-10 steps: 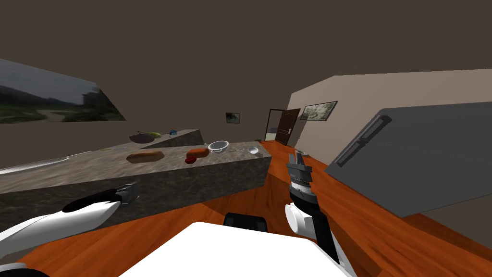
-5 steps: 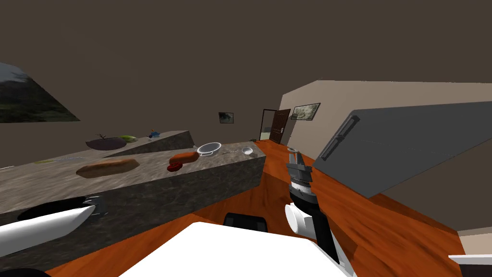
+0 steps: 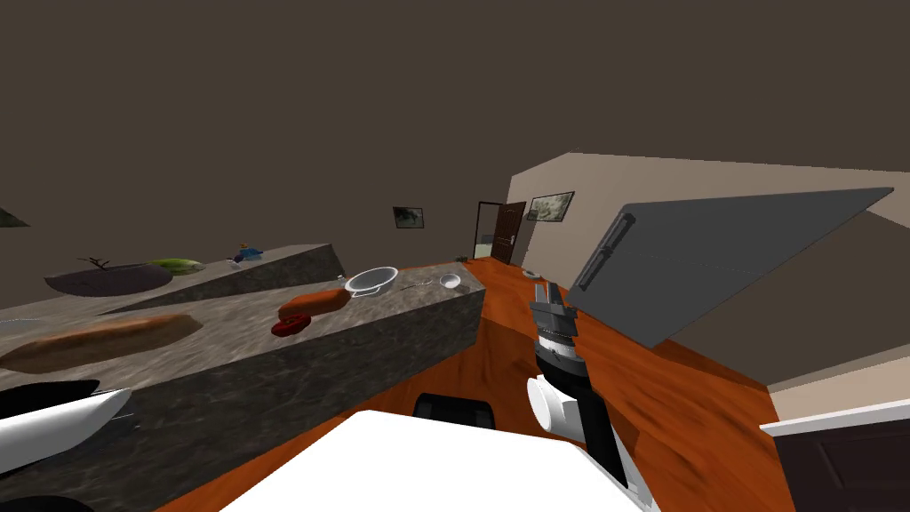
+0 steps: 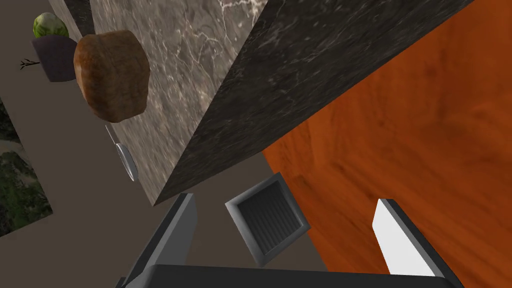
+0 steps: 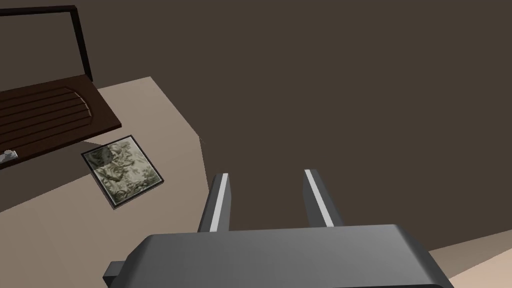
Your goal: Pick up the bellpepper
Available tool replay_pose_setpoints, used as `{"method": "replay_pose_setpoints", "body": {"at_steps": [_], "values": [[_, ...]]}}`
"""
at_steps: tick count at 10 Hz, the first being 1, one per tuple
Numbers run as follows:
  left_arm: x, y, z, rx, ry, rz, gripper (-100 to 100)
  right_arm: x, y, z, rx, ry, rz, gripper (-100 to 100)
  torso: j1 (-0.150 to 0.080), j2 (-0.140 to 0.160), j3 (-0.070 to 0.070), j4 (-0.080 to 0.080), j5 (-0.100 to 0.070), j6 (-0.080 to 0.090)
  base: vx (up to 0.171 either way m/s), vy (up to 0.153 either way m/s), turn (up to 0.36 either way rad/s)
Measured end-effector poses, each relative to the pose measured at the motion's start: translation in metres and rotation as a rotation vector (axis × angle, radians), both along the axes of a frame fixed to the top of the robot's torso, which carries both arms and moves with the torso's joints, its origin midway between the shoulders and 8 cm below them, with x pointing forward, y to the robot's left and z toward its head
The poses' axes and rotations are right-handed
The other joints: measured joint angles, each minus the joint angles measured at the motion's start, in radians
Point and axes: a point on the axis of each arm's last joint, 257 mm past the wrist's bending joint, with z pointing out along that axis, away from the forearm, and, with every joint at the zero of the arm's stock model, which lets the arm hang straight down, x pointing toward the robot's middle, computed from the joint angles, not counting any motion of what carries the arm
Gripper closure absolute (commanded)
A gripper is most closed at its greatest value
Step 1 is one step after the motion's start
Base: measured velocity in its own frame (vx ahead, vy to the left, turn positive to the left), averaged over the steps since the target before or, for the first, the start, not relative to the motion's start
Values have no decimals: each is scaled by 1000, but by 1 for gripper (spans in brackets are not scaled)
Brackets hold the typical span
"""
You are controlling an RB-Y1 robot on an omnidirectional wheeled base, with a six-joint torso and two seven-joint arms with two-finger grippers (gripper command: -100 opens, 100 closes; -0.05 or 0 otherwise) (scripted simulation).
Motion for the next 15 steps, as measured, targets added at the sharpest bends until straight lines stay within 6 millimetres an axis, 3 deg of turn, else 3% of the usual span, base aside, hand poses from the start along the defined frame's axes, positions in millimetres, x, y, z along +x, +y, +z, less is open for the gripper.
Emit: {"method": "replay_pose_setpoints", "body": {"at_steps": [4, 6, 9, 12, 15], "values": [[-48, 14, 3, -52, 5, 157, -100, 0, 0, 0, 0, 0, 0, 0, 0, -1, -1, 0, 0, 0, 95, -6, -158], [-81, 18, 4, -87, 2, 257, -100, 0, 0, 0, 0, 0, 0, 0, 1, -4, -2, -1, 0, 1, 131, 17, -231], [-124, 14, 1, -140, 0, 390, -100, 0, 0, 0, 0, 0, 0, 0, 0, -4, -3, -1, 0, 0, 125, 8, -178], [-156, 8, 1, -187, -8, 500, -100, 0, 0, 0, 0, 0, 0, 0, 1, -3, -2, -1, 0, 0, 104, 28, -156], [-175, 3, -6, -215, -15, 559, -100, 0, 0, 0, 0, 0, 0, 0, 0, 2, 1, 0, 0, -1, 56, 21, -107]]}}
